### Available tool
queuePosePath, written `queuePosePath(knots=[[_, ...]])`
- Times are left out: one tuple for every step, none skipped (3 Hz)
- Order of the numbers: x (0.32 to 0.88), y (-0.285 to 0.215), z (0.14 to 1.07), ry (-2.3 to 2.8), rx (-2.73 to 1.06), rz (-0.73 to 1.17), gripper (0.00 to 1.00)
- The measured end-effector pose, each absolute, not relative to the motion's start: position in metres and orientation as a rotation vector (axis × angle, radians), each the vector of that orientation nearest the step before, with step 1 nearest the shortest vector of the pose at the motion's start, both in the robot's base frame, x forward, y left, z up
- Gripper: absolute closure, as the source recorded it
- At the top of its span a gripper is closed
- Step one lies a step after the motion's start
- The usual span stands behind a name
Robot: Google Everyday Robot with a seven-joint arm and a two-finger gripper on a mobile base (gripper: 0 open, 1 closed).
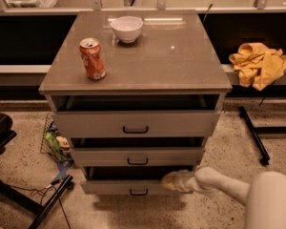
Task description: Open bottom drawer
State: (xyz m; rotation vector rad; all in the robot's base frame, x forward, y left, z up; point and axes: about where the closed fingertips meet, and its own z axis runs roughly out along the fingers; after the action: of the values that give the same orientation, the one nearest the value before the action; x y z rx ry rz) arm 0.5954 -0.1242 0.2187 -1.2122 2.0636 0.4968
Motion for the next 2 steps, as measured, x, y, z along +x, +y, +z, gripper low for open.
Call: queuePosePath(knots=[[0.579, -0.135, 0.225, 2.084, -1.207, 0.484, 1.00], [0.528, -0.152, 0.239, 2.134, -1.218, 0.476, 1.00]])
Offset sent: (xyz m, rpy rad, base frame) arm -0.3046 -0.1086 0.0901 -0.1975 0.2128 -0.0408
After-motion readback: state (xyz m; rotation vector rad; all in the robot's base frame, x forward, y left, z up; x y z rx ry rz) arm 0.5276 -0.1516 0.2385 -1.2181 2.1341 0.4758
